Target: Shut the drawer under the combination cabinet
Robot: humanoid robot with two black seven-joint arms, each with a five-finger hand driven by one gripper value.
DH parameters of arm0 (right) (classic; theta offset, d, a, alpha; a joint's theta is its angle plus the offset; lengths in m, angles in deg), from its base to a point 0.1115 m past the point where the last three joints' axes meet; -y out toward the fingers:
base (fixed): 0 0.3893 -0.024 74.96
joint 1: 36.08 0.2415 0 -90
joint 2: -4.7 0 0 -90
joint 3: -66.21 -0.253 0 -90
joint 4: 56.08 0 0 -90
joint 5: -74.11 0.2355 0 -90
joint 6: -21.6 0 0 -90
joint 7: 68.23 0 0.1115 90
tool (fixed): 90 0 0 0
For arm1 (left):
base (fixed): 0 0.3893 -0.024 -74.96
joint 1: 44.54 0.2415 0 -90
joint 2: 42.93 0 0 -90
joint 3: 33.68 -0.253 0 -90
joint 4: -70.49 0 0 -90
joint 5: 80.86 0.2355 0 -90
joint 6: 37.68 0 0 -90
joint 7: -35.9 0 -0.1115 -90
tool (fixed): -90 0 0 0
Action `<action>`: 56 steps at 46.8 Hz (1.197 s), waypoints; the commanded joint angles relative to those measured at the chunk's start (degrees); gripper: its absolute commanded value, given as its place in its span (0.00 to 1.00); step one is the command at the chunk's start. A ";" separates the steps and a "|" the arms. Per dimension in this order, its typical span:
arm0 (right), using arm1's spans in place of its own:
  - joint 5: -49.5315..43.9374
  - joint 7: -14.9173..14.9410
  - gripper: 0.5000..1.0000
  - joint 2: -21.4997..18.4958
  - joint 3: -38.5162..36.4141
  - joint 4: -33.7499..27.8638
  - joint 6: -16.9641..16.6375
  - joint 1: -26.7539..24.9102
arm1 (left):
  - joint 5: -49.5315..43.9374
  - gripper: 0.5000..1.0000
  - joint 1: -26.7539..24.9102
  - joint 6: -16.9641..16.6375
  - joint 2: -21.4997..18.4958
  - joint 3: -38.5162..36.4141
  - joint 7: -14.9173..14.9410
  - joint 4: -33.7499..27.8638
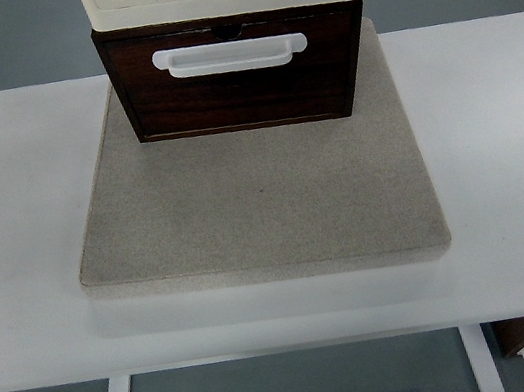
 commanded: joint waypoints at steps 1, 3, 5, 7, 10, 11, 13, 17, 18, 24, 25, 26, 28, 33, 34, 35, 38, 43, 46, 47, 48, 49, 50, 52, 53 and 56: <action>0.01 0.00 0.90 0.00 0.00 0.00 0.05 -0.01 | -0.53 1.00 0.69 -0.96 0.07 -1.84 2.14 2.23; 0.01 0.00 0.90 0.00 0.00 0.00 0.05 -0.01 | -0.70 1.00 0.96 -2.02 0.07 -2.46 3.37 3.02; 0.01 0.00 0.90 0.00 -0.09 0.00 0.05 -0.01 | -0.70 1.00 1.22 -2.90 0.16 -2.90 4.16 3.99; 0.01 0.00 0.90 0.00 -0.09 0.00 0.05 -0.01 | -0.79 1.00 2.09 -3.43 0.25 -3.08 4.43 5.13; 0.01 0.00 0.90 0.00 -0.09 0.00 0.05 -0.01 | -0.88 1.00 3.15 -3.60 0.69 -3.08 4.52 5.93; 0.01 0.00 0.90 0.00 0.00 0.00 -0.04 -0.01 | -0.97 1.00 3.41 -3.60 0.86 -2.99 4.52 6.02; 0.01 0.00 0.90 0.00 0.00 0.00 0.05 -0.01 | -1.32 1.00 4.12 -3.69 1.13 -2.90 4.61 6.19; 0.01 0.00 0.90 0.00 -0.09 0.00 -0.04 -0.01 | -4.65 1.00 6.22 -3.69 2.44 -2.73 4.61 6.19; 0.01 0.00 0.90 0.00 0.00 0.00 -0.04 -0.01 | -5.79 1.00 6.75 -3.69 2.71 -2.90 4.70 6.19; 0.01 0.00 0.90 0.00 -0.09 0.00 -0.04 -0.01 | -8.53 1.00 8.69 -3.69 4.73 -3.08 5.66 6.28; 0.01 0.00 0.90 0.00 -0.09 0.00 0.05 -0.01 | -8.61 1.00 9.04 -3.69 5.43 -2.99 5.66 6.28; 0.01 0.00 0.90 0.00 0.00 0.00 0.05 -0.01 | -8.61 1.00 9.48 -3.69 5.96 -2.99 5.66 6.37; 0.01 0.00 0.90 0.00 0.00 0.00 -0.04 -0.01 | -8.79 1.00 9.92 -3.78 6.84 -2.55 5.66 6.63; 0.01 0.00 0.90 0.00 0.00 0.00 0.05 -0.01 | -10.80 1.00 10.18 -3.52 9.04 -2.46 5.57 8.74; 0.01 0.00 0.90 0.00 0.00 0.00 -0.04 -0.01 | -11.42 1.00 10.19 -3.26 9.30 -2.46 5.57 9.18; 0.01 0.00 0.90 0.00 0.00 0.00 0.05 -0.01 | -12.12 1.00 10.19 -2.99 9.56 -2.55 5.57 9.53; 0.01 0.00 0.90 0.00 0.00 0.00 -0.04 -0.01 | -13.79 1.00 10.27 -2.81 10.44 -2.55 5.57 10.06; 0.01 0.00 0.90 0.00 -0.26 0.00 -0.04 -0.01 | -15.82 1.00 11.15 -2.81 11.67 -2.55 5.57 10.06; 0.01 0.00 0.90 0.00 -0.18 0.00 -0.04 -0.01 | -17.22 1.00 11.59 -2.81 12.46 -2.55 5.49 10.06; 0.01 0.00 0.90 0.00 -0.26 0.00 -0.04 -0.01 | -17.66 1.00 11.59 -2.81 12.64 -2.46 5.49 10.06; 0.01 0.00 0.90 0.00 -0.26 0.00 -0.04 -0.01 | -18.01 1.00 11.59 -2.81 12.64 -2.55 5.40 10.06; 0.01 0.00 0.90 0.00 -0.35 0.00 -0.04 -0.01 | -18.28 1.00 11.59 -2.73 12.73 -2.55 5.40 9.97; 0.01 0.00 0.90 0.00 -0.35 0.00 -0.04 -0.01 | -18.37 1.00 11.59 -2.73 12.73 -2.64 5.40 10.06; -0.08 0.00 0.90 0.00 -0.35 0.00 -0.04 -0.01 | -18.37 1.00 11.77 -2.73 13.08 -2.73 5.40 10.06; 0.00 0.00 0.90 0.00 -0.35 0.00 -0.04 -0.01 | -18.37 1.00 11.77 -2.73 13.52 -2.73 5.31 10.15; 0.09 0.00 0.90 0.00 -0.44 0.00 -0.04 -0.01 | -18.37 1.00 11.86 -2.73 14.14 -2.73 5.14 10.23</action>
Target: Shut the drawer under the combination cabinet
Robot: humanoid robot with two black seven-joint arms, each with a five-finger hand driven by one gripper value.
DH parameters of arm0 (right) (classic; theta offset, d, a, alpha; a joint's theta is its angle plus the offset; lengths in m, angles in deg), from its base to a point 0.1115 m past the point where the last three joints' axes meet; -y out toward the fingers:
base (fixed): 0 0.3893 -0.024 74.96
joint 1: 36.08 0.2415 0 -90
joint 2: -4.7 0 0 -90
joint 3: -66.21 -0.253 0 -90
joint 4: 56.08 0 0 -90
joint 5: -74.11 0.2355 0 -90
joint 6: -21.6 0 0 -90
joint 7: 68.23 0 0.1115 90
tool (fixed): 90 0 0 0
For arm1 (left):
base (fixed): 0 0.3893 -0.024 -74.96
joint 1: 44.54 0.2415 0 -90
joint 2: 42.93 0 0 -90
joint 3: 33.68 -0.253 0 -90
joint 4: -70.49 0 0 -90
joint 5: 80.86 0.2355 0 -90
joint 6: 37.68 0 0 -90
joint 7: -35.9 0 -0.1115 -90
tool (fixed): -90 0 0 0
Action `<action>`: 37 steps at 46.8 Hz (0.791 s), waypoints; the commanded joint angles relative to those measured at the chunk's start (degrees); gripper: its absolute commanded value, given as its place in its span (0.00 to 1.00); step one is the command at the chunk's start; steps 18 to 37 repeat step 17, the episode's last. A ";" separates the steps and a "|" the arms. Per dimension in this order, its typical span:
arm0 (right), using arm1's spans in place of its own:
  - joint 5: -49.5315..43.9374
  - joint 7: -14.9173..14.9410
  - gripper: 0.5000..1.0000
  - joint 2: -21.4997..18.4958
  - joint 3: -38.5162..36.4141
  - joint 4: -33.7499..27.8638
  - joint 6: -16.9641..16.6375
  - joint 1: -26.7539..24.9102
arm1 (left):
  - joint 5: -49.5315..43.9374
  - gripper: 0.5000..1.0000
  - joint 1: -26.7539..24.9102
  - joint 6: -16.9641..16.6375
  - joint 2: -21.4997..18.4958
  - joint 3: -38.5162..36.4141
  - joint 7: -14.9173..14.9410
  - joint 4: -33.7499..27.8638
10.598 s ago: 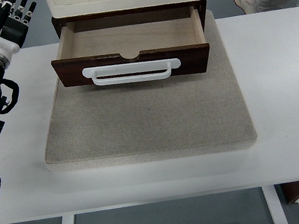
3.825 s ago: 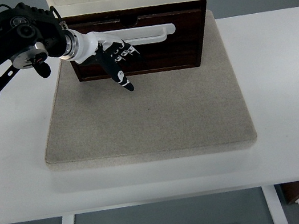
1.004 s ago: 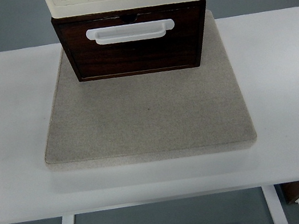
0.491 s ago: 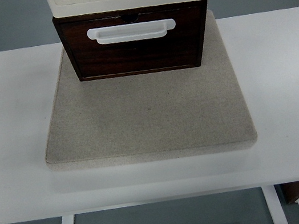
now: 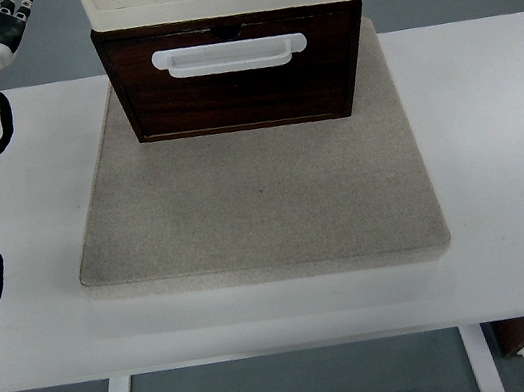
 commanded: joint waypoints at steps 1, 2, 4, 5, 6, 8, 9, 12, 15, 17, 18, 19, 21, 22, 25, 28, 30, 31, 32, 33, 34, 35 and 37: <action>0.09 0.00 0.90 0.00 -0.06 0.00 0.00 -0.01 | 0.00 1.00 0.05 -0.09 0.63 -0.01 -0.23 0.16; 0.09 0.00 0.90 0.00 -0.14 0.00 0.09 -0.01 | 0.00 1.00 0.05 -0.09 0.63 -0.01 -0.32 0.16; 0.09 0.00 0.90 0.00 -0.23 0.00 0.00 -0.01 | 0.00 1.00 0.31 -0.09 0.72 -0.01 -0.49 0.16; 0.09 0.00 0.90 0.00 -0.32 0.00 0.09 -0.01 | 0.00 1.00 0.48 -0.09 0.80 0.07 -0.49 0.07; 0.09 0.00 0.90 0.00 -0.32 0.00 0.00 -0.01 | -0.09 1.00 0.57 -0.09 0.80 0.07 -0.49 -0.01; 0.09 0.00 0.90 0.00 -0.32 0.00 0.00 -0.01 | -0.09 1.00 0.75 -0.18 0.89 0.07 -0.58 -0.02; 0.09 -0.08 0.90 0.00 -0.41 0.00 0.00 -0.01 | 0.00 1.00 0.75 -0.18 0.89 0.07 -0.67 -0.02; 0.09 -0.08 0.90 0.00 -0.41 0.00 0.00 -0.01 | 0.00 1.00 0.84 -0.18 1.24 0.07 -0.67 -0.02; 0.09 -0.08 0.90 0.00 -0.41 0.00 0.09 -0.01 | 0.00 1.00 0.84 -0.18 1.51 0.07 -0.67 -0.02; 0.09 -0.08 0.90 0.00 -0.32 0.00 0.09 -0.01 | 0.00 1.00 0.84 -0.18 1.51 -0.01 -0.67 0.07; 0.09 -0.08 0.90 0.00 -0.32 0.00 0.09 -0.01 | 0.00 1.00 0.84 -0.18 1.51 -0.01 -0.67 0.07; 0.09 -0.08 0.90 0.00 -0.32 0.00 0.09 -0.01 | 0.00 1.00 0.84 -0.18 1.51 -0.01 -0.67 0.07; 0.09 -0.08 0.90 0.00 -0.32 0.00 0.09 -0.01 | 0.00 1.00 0.84 -0.18 1.51 -0.01 -0.67 0.07; 0.09 -0.08 0.90 0.00 -0.32 0.00 0.09 -0.01 | 0.00 1.00 0.84 -0.18 1.51 -0.01 -0.67 0.07; 0.09 -0.08 0.90 0.00 -0.32 0.00 0.09 -0.01 | 0.00 1.00 0.84 -0.18 1.51 -0.01 -0.67 0.07; 0.09 -0.08 0.90 0.00 -0.32 0.00 0.09 -0.01 | 0.00 1.00 0.84 -0.18 1.51 -0.01 -0.67 0.07; 0.09 -0.08 0.90 0.00 -0.32 0.00 0.09 -0.01 | 0.00 1.00 0.84 -0.18 1.51 -0.01 -0.67 0.07; 0.09 -0.08 0.90 0.00 -0.32 0.00 0.09 -0.01 | 0.00 1.00 0.84 -0.18 1.51 -0.01 -0.67 0.07; 0.09 -0.08 0.90 0.00 -0.32 0.00 0.09 -0.01 | 0.00 1.00 0.84 -0.18 1.51 -0.01 -0.67 0.07; 0.09 -0.08 0.90 0.00 -0.32 0.00 0.09 -0.01 | 0.00 1.00 0.84 -0.18 1.51 -0.01 -0.67 0.07; 0.09 -0.08 0.90 0.00 -0.32 0.00 0.09 -0.01 | 0.00 1.00 0.84 -0.18 1.51 -0.01 -0.67 0.07; 0.09 -0.08 0.90 0.00 -0.32 0.00 0.09 -0.01 | 0.00 1.00 0.84 -0.18 1.51 -0.01 -0.67 0.07; 0.09 -0.08 0.90 0.00 -0.32 0.00 0.09 -0.01 | 0.00 1.00 0.84 -0.18 1.51 -0.01 -0.67 0.07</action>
